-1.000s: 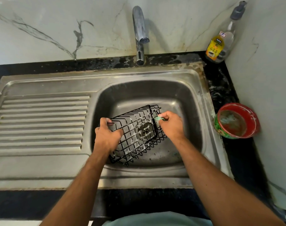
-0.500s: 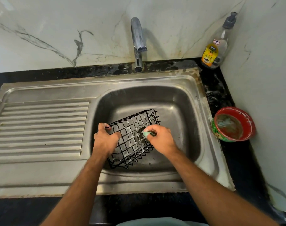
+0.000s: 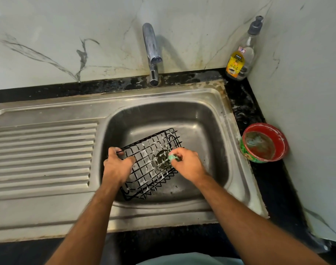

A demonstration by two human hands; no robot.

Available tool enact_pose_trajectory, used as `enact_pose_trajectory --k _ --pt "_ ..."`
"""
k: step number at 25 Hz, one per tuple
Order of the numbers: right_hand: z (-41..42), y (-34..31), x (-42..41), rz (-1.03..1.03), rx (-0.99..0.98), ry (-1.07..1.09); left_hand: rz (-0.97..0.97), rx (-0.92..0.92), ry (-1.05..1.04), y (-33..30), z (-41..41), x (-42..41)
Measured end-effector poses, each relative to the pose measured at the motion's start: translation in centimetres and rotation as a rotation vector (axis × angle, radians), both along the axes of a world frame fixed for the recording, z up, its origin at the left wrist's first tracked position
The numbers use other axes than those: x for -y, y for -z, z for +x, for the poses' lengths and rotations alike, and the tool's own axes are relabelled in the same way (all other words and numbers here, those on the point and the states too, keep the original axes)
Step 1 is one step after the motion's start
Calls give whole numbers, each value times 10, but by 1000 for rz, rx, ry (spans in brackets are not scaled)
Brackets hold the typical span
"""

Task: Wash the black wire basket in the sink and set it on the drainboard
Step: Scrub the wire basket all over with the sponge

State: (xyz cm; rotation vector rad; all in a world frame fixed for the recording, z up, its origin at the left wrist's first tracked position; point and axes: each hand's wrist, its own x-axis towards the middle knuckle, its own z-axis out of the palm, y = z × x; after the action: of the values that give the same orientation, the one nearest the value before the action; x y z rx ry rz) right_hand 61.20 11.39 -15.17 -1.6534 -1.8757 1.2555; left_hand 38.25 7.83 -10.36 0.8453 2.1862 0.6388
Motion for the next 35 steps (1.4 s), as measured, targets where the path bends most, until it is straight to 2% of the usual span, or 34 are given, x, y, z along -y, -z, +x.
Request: enact_pose_trajectory --k 3,8,14,19,25,27,31,35 --pt "4 0 3 30 -4 -39 0 -6 0 2 -1 -1" --pt "17 -1 -23 -64 166 212 1 1 3 -2 2 0" --pt "-2 -6 8 12 82 -134 -15 27 -31 -4 1 -3" --pt "15 3 -17 -68 159 195 -25 25 -25 0 -1 -3" --pt "-3 -6 20 -47 32 -119 -26 15 -58 -3 0 -5" --pt "-2 -5 16 -24 33 -108 -30 9 -60 -2 -2 -6" --pt "3 -5 8 -38 78 86 -42 5 -28 -5 -3 -5" --pt "-12 -10 37 -3 77 -63 -43 -34 5 -8 -1 -3"
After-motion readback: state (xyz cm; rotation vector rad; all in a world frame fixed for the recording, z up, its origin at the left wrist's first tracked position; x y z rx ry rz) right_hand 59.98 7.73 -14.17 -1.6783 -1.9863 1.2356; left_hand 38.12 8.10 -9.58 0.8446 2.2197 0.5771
